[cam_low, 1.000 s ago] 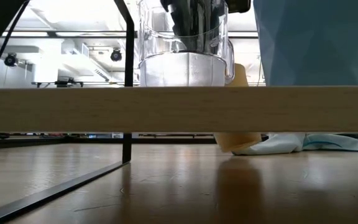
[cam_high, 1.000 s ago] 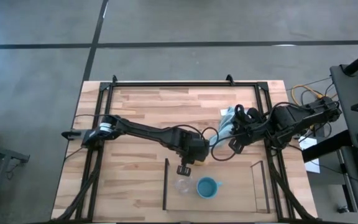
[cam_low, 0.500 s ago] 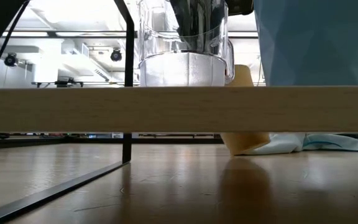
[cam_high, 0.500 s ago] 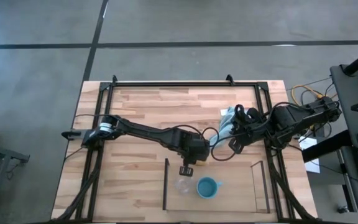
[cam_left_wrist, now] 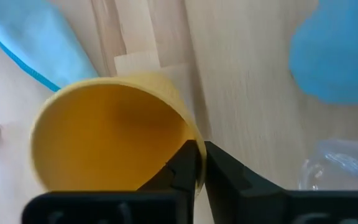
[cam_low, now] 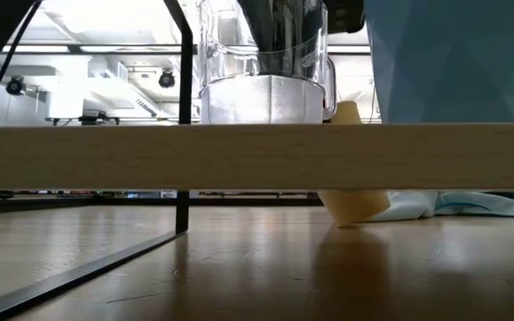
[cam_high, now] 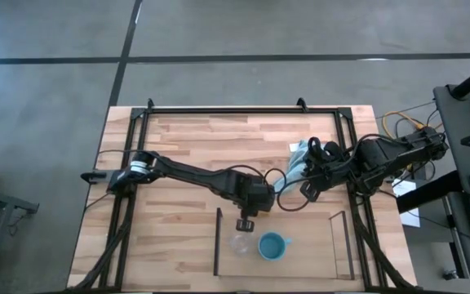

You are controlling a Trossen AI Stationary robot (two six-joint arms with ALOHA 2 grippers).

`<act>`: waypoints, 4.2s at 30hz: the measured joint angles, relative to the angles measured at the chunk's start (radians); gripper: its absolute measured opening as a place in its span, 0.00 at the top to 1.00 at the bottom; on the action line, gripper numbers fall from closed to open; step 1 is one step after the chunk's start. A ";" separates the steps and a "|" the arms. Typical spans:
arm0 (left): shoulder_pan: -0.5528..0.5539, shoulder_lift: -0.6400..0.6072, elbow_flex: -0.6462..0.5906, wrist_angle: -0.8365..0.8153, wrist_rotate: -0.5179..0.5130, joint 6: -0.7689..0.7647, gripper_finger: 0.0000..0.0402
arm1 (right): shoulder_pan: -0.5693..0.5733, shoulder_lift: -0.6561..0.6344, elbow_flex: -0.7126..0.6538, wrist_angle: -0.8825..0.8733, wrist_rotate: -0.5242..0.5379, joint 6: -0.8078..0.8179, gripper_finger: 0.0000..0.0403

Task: Stack small to large cups/mugs on shelf
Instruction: Put the yellow cup on the shelf

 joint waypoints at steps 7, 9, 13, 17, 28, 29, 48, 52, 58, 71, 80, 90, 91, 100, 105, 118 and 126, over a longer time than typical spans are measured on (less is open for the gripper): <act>0.000 0.001 -0.012 0.046 0.000 -0.025 0.88 | 0.000 0.000 -0.002 0.000 0.000 -0.001 0.84; 0.000 0.001 -0.005 0.047 0.000 -0.025 0.87 | 0.000 0.000 -0.004 0.001 0.000 -0.001 0.84; 0.000 0.001 0.013 0.049 0.000 -0.024 0.86 | 0.000 0.000 -0.010 0.000 0.000 -0.002 0.84; 0.002 0.001 0.020 0.079 0.000 -0.024 0.86 | 0.000 0.000 -0.019 0.000 0.000 -0.004 0.84; 0.008 0.001 0.013 0.205 -0.002 -0.024 0.86 | 0.000 0.000 -0.068 0.004 -0.001 0.026 0.84; 0.008 0.001 0.013 0.205 -0.002 -0.024 0.86 | 0.000 0.000 -0.071 0.004 -0.001 0.027 0.84; 0.008 -0.081 0.027 0.154 -0.025 -0.051 0.86 | 0.000 0.001 -0.231 0.285 -0.131 0.158 0.84; 0.008 -0.141 0.027 0.072 -0.069 -0.115 0.86 | 0.000 0.000 -0.283 0.315 -0.152 0.205 0.84; 0.008 -0.239 0.027 0.018 -0.153 -0.129 0.86 | -0.002 0.002 -0.367 0.460 -0.174 0.226 0.84; 0.009 -0.379 0.010 0.017 -0.257 -0.105 0.86 | -0.016 0.002 -0.512 0.534 -0.176 0.305 0.84; 0.011 -0.385 0.000 0.010 -0.273 -0.071 0.86 | -0.054 0.002 -0.536 0.704 -0.225 0.261 0.79; 0.011 -0.385 -0.002 0.008 -0.273 -0.071 0.86 | -0.084 0.002 -0.571 0.705 -0.214 0.271 0.69; 0.011 -0.385 -0.002 0.008 -0.273 -0.071 0.86 | -0.083 0.002 -0.579 0.706 -0.213 0.283 0.69; 0.013 -0.385 -0.002 0.008 -0.272 -0.066 0.86 | -0.083 0.002 -0.599 0.718 -0.219 0.303 0.71; 0.015 -0.385 -0.002 0.009 -0.272 -0.066 0.86 | -0.083 0.002 -0.599 0.734 -0.221 0.303 0.71; 0.016 -0.385 -0.002 0.009 -0.272 -0.066 0.86 | -0.079 0.114 -0.599 0.747 -0.285 0.288 0.72; 0.016 -0.385 -0.002 0.009 -0.272 -0.067 0.86 | -0.076 0.178 -0.547 0.761 -0.289 0.264 0.75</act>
